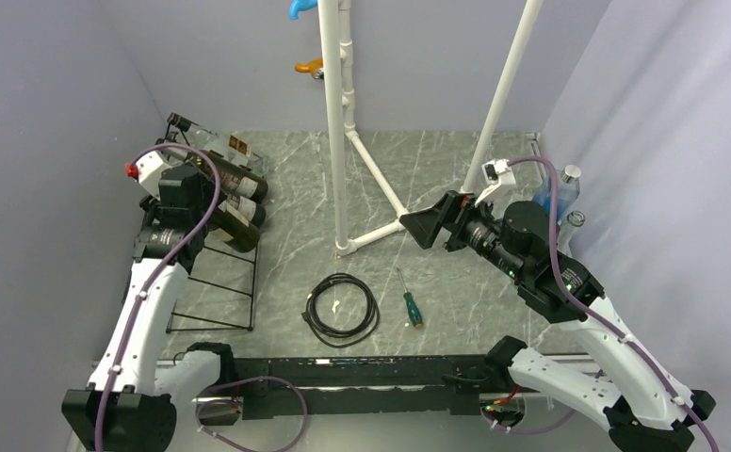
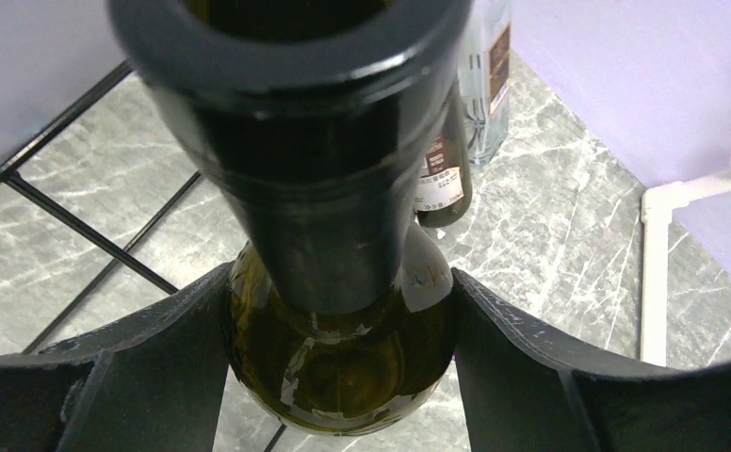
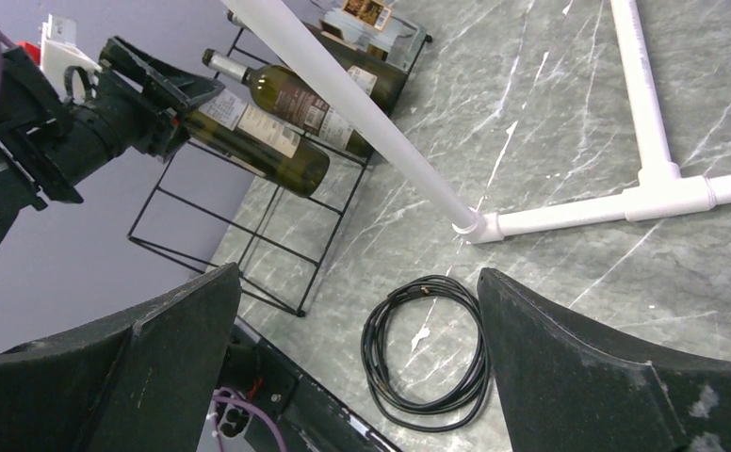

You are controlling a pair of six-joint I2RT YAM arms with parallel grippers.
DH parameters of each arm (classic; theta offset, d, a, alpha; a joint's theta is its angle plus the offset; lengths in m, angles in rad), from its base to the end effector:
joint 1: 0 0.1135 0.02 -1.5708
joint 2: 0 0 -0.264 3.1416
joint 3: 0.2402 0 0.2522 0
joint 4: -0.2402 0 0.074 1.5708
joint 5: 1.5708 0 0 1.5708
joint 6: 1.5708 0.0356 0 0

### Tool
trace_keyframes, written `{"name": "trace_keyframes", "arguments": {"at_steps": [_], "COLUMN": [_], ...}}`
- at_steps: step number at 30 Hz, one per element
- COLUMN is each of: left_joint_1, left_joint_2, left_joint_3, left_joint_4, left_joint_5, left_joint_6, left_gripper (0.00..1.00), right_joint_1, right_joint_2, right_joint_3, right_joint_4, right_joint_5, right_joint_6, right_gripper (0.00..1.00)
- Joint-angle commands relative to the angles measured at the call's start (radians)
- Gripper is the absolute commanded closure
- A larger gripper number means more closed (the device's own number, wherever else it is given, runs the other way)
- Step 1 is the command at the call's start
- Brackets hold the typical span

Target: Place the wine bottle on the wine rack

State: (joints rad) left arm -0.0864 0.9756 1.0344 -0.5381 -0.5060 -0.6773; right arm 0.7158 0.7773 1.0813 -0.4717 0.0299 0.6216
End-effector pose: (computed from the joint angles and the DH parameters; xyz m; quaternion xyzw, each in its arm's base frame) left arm 0.2070 -0.0006 0.3579 -0.3652 0.7538 0.0113 0.5461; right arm 0.1181 0.1013 0.4109 -0.0263 0.7634 0.3911 0.5134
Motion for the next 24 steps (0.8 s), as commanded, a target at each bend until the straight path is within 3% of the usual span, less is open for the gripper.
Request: {"name": "trace_keyframes", "arguments": {"at_steps": [1,10,24], "left_joint_1": [0.044,0.106,0.181], "left_joint_2": [0.004,-0.017,0.044], "left_joint_3": [-0.004,-0.164,-0.198], "left_joint_4": [0.150,0.310,0.357], "left_joint_5": [0.057,0.075,0.200], "left_joint_6": [-0.096,-0.078,-0.091], "left_gripper": [1.00,1.00,1.00], "right_joint_1": [0.001,0.000,0.000], "right_joint_2": [-0.016,0.009,0.022], "right_joint_3": [0.018,0.019,-0.016], "right_joint_4": [0.000,0.014,0.057], "right_joint_5": [0.030,0.019,0.001], "right_joint_6": [-0.003,0.000,0.037], "right_gripper": [0.01,0.01,0.01]}}
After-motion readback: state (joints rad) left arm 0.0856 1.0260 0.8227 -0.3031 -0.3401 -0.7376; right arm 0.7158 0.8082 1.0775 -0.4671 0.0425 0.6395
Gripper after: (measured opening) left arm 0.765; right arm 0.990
